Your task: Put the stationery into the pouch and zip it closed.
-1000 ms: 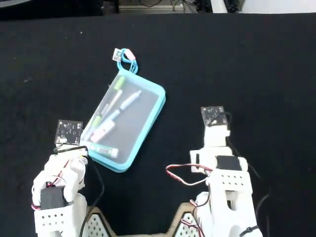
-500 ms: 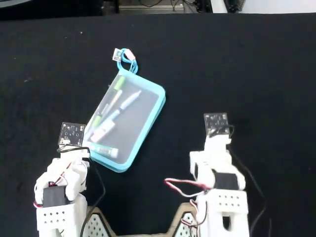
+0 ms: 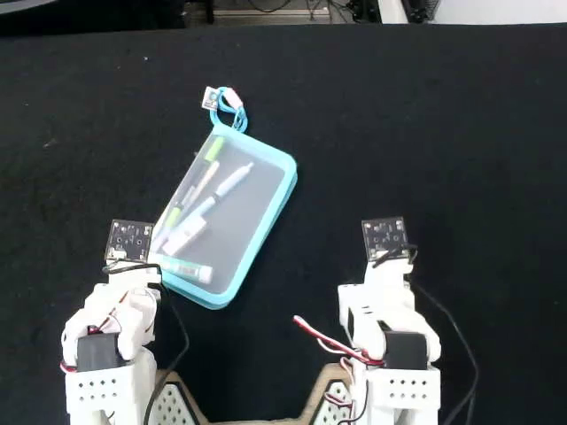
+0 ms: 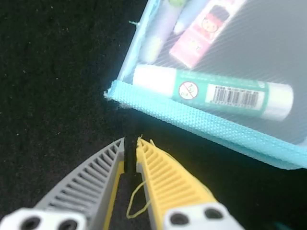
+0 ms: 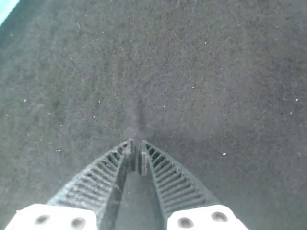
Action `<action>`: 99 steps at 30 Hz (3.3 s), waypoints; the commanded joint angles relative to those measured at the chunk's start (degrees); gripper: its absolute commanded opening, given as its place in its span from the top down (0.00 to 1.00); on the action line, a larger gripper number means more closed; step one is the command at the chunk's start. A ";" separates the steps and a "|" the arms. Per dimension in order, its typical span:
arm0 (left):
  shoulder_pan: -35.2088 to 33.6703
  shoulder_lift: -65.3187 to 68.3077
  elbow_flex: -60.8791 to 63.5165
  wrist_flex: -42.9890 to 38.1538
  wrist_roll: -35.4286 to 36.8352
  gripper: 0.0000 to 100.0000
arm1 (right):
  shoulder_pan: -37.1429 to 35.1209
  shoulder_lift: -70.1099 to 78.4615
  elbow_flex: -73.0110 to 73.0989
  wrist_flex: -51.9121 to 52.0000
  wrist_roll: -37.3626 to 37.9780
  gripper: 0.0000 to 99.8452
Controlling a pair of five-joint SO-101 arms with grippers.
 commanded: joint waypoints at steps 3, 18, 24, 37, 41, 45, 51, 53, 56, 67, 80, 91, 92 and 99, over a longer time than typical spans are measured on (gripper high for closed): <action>0.22 0.26 1.45 -1.05 -0.35 0.95 | 0.09 -3.74 -0.40 0.00 0.44 0.99; 0.75 -0.09 1.45 -1.05 -0.26 0.95 | -0.26 -5.85 -0.48 0.09 0.44 0.99; 7.34 -0.09 1.45 -1.05 -0.26 0.95 | -0.09 -5.76 -0.48 0.09 0.44 0.99; 8.66 -0.09 1.36 -1.05 -0.26 0.95 | -0.44 -5.76 -0.48 0.09 0.44 0.99; 7.60 -0.09 1.36 -1.05 -0.26 0.95 | -0.18 -5.58 -0.48 0.09 0.44 0.99; 7.52 0.00 1.36 -1.05 -0.26 0.95 | 0.00 -5.58 -0.48 0.09 0.44 0.99; 7.25 0.18 1.36 -1.05 -0.26 0.95 | 0.00 -5.58 -0.48 0.09 0.44 0.99; 7.25 0.26 1.36 -1.05 -0.26 0.95 | 0.00 -5.58 -0.48 0.09 0.44 0.99; 7.16 0.26 1.36 -1.05 -0.26 0.95 | 0.00 -5.58 -0.48 0.09 0.44 0.99; 7.16 0.26 1.36 -1.05 -0.26 0.95 | 0.00 -5.58 -0.48 0.09 0.44 0.99; 7.16 0.26 1.36 -1.05 -0.26 0.95 | 0.00 -5.58 -0.48 0.09 0.44 0.99; 7.16 0.26 1.36 -1.05 -0.26 0.95 | 0.00 -5.58 -0.48 0.09 0.44 0.99; 7.16 0.26 1.36 -1.05 -0.26 0.95 | 0.00 -5.58 -0.48 0.09 0.44 0.99; 7.16 0.26 1.36 -1.05 -0.26 0.95 | 0.00 -5.58 -0.48 0.09 0.44 0.99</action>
